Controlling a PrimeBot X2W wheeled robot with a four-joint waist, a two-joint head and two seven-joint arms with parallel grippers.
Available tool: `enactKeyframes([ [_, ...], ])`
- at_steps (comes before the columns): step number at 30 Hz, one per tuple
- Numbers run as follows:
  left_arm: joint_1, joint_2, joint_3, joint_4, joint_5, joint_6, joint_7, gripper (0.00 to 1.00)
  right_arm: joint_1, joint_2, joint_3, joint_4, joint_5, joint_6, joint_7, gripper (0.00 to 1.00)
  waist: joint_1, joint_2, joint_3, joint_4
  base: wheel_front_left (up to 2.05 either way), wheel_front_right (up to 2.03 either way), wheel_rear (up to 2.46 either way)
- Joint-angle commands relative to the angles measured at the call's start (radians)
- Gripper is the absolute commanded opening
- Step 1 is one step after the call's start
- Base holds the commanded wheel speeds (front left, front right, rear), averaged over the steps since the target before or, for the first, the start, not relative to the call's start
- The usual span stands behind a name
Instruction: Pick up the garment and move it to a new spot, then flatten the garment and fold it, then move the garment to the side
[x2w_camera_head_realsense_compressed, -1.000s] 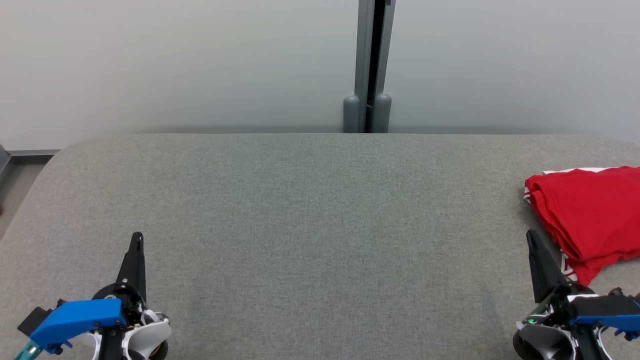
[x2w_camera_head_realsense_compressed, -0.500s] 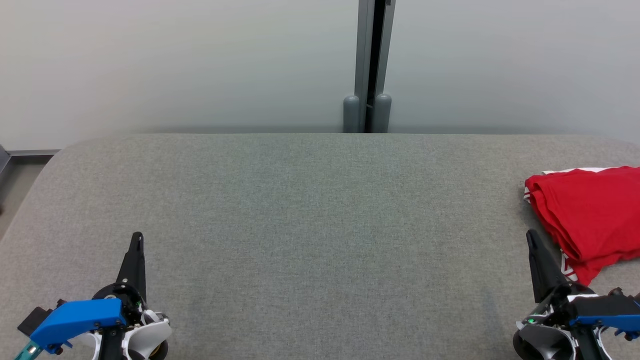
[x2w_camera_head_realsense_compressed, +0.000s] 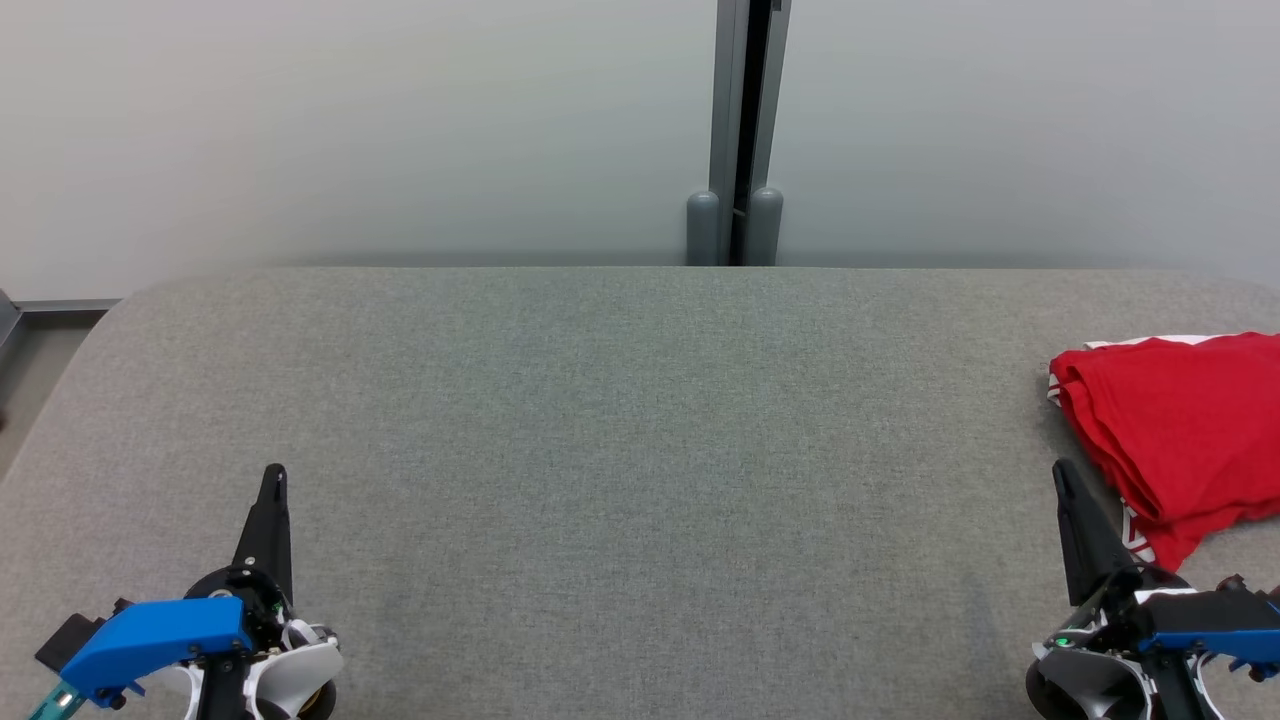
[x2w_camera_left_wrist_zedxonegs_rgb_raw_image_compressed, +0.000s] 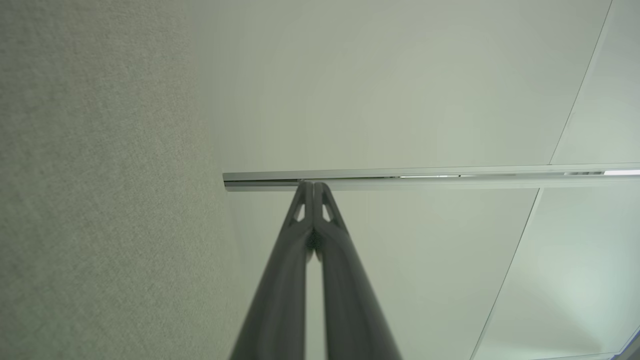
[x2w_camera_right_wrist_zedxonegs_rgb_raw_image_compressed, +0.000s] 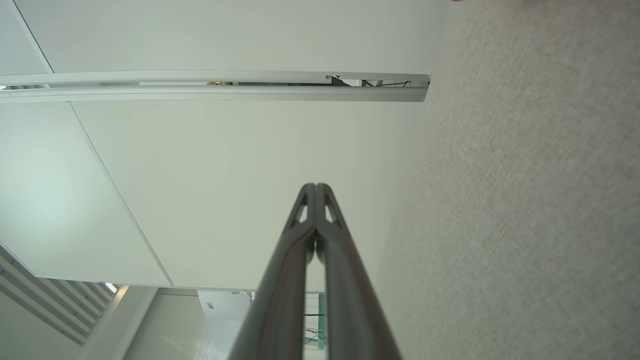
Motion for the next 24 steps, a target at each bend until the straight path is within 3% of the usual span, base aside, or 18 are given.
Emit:
enactKeyframes([
  [1, -0.01, -0.002, 0.002, -0.004, -0.002, -0.004, 0.004, 0.0, -0.014, -0.005, -0.002, -0.003, 0.003, 0.0, 0.003, 0.0, 0.0, 0.0, 0.0, 0.0, 0.0, 0.0, 0.0],
  [24, -0.01, -0.002, 0.002, -0.004, -0.002, -0.004, 0.003, 0.0, -0.014, -0.005, -0.002, -0.003, 0.003, 0.0, 0.003, 0.0, 0.0, 0.0, 0.0, 0.0, 0.0, 0.0, 0.0],
])
